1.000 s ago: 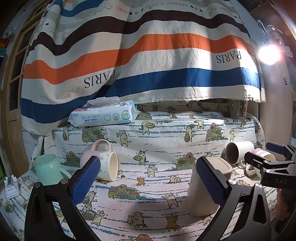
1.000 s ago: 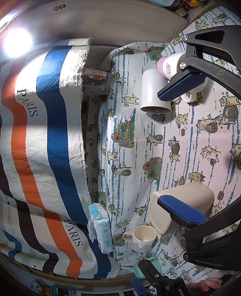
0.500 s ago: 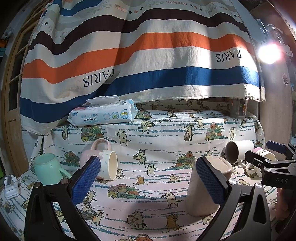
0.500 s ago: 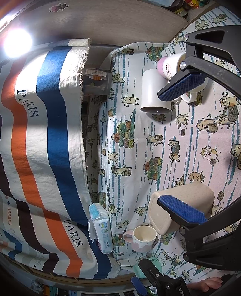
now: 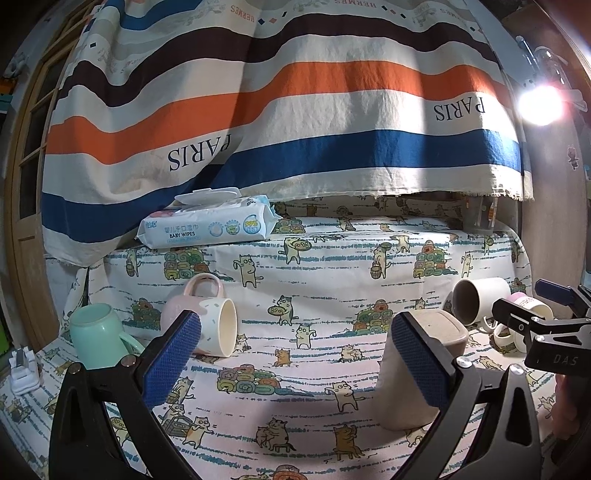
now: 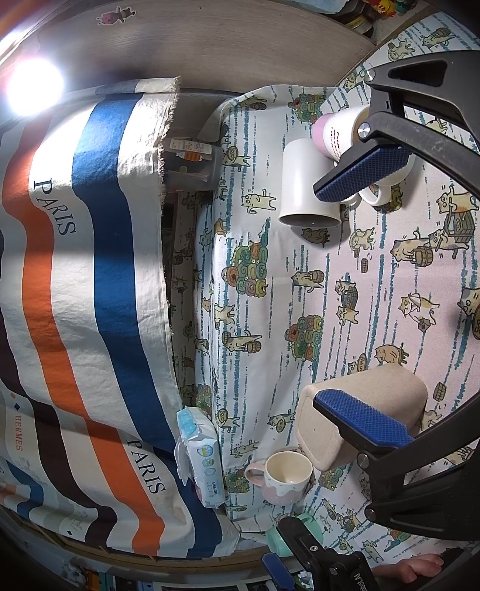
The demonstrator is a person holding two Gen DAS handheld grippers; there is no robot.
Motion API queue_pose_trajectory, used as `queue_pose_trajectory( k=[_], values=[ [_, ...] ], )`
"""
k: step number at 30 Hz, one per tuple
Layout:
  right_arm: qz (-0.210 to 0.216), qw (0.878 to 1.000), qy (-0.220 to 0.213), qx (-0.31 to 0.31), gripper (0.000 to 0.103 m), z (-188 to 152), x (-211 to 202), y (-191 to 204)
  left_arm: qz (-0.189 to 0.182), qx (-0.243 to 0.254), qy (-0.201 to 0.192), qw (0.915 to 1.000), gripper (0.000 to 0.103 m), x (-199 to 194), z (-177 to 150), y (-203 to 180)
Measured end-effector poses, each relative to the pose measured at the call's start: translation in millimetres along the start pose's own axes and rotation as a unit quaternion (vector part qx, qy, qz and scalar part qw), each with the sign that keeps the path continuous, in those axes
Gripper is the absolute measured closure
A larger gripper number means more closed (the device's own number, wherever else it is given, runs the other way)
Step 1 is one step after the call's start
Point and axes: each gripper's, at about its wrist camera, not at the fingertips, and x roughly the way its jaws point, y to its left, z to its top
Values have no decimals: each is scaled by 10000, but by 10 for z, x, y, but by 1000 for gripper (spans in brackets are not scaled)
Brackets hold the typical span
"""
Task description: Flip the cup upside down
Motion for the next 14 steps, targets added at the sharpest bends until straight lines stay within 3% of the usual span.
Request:
queue_pose_trajectory(
  k=[14],
  values=[
    [-5, 10000, 8, 15, 1, 8, -5, 0, 3, -3, 25, 10000, 0, 4, 5, 3]
  ],
)
